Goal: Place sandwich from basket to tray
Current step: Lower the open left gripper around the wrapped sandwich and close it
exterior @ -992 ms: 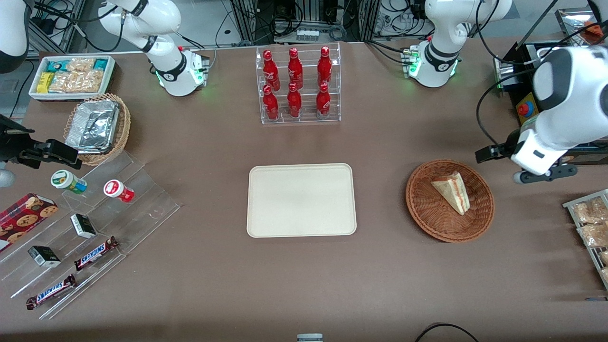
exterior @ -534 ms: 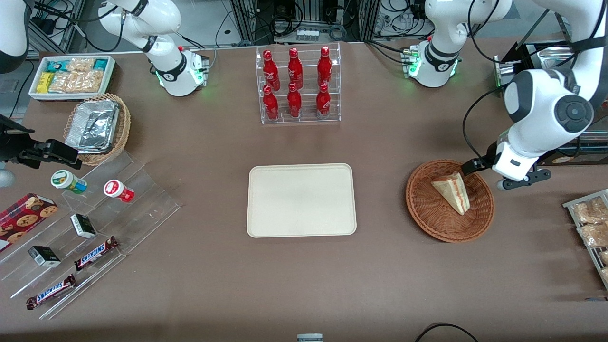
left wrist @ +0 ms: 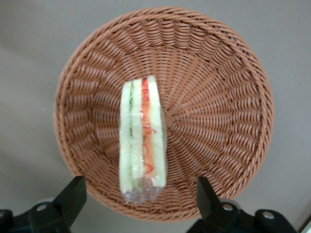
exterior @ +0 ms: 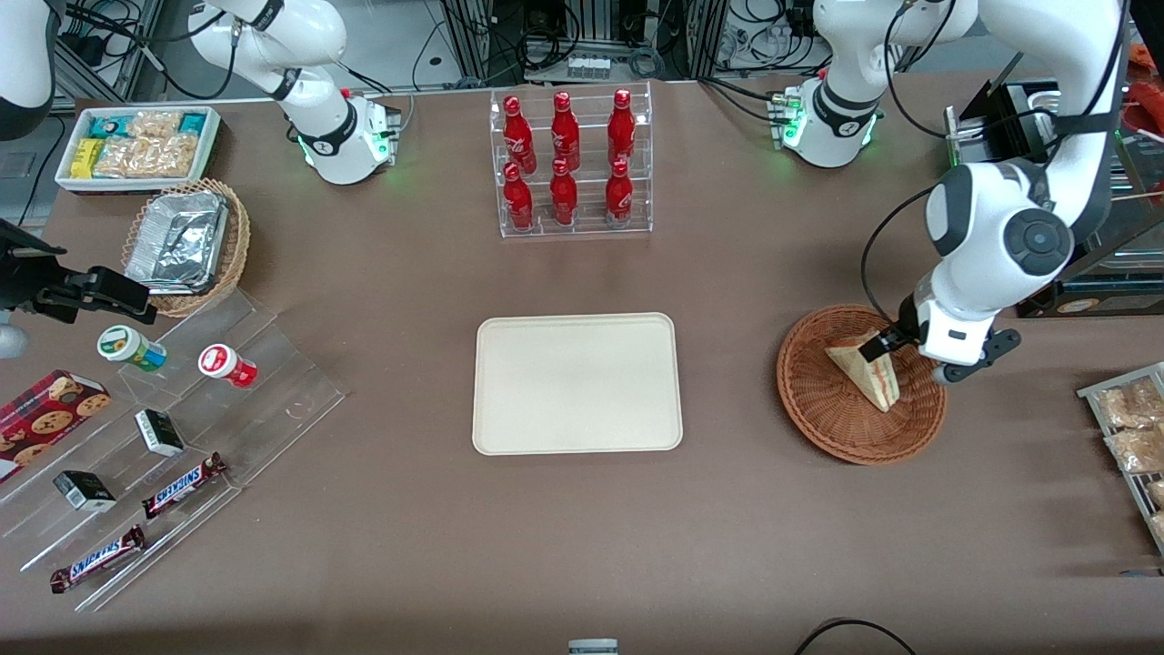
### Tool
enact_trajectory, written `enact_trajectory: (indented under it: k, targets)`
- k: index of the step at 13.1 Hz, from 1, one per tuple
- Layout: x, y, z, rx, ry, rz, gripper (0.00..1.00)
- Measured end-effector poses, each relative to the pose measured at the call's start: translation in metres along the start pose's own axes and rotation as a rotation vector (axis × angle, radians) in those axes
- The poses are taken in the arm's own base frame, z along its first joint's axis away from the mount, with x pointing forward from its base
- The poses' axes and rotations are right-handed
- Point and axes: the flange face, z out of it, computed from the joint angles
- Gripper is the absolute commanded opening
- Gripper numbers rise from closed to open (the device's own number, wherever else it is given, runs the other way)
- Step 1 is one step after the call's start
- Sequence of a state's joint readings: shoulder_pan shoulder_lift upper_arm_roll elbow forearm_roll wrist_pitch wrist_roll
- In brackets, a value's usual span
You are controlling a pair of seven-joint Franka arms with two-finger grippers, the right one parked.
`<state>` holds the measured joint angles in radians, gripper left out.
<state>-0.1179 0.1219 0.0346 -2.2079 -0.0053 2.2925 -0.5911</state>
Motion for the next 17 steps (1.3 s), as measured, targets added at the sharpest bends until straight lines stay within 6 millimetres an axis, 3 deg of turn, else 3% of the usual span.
enact_trajectory:
  k: [10, 11, 12, 14, 15, 17]
  targets:
    - [0.007, 0.004, 0.057, 0.015, -0.014, -0.038, 1.0]
    - [0.007, 0.004, 0.063, 0.021, -0.022, -0.039, 0.93]
    - [0.006, 0.003, 0.068, 0.027, -0.029, -0.04, 0.71]
    - [0.004, 0.002, 0.075, 0.036, -0.042, -0.043, 0.16]
    - [0.003, 0.001, 0.078, 0.039, -0.046, -0.043, 0.0]
    - [0.002, 0.0, 0.078, 0.04, -0.048, -0.043, 0.0]
